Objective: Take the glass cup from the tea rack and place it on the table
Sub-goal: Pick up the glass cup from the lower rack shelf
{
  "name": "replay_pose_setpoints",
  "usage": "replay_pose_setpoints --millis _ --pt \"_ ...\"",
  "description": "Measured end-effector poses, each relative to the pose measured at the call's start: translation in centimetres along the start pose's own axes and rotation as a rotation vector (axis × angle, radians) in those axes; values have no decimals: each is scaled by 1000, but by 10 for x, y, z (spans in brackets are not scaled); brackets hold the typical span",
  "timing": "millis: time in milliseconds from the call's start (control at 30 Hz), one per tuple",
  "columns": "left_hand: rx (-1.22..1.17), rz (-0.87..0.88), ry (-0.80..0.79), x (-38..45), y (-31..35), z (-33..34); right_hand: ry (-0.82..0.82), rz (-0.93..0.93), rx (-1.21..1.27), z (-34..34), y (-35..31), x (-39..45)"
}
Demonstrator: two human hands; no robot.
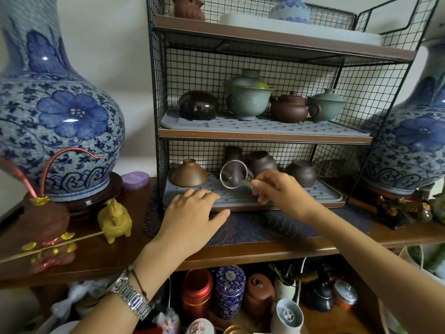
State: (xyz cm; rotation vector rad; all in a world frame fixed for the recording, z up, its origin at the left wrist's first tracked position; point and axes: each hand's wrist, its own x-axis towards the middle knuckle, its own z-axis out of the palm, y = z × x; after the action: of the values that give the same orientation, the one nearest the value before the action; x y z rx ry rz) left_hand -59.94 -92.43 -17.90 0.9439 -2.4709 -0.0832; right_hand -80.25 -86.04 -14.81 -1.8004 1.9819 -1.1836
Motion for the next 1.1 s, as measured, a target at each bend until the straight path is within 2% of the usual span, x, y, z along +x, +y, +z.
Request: replay_pose_setpoints --millis 200,633,767,1100 --pt "2 -17 9 2 2 -1 -12 -32 -139 -6 10 6" --pt "44 -62 -2 5 9 -4 -35 -13 -142 -8 17 9" --pt "46 -69 -12 8 10 -7 25 -56 -172 -5 14 9" --pt "75 5 -15 17 3 -9 180 5 -168 -4 7 3"
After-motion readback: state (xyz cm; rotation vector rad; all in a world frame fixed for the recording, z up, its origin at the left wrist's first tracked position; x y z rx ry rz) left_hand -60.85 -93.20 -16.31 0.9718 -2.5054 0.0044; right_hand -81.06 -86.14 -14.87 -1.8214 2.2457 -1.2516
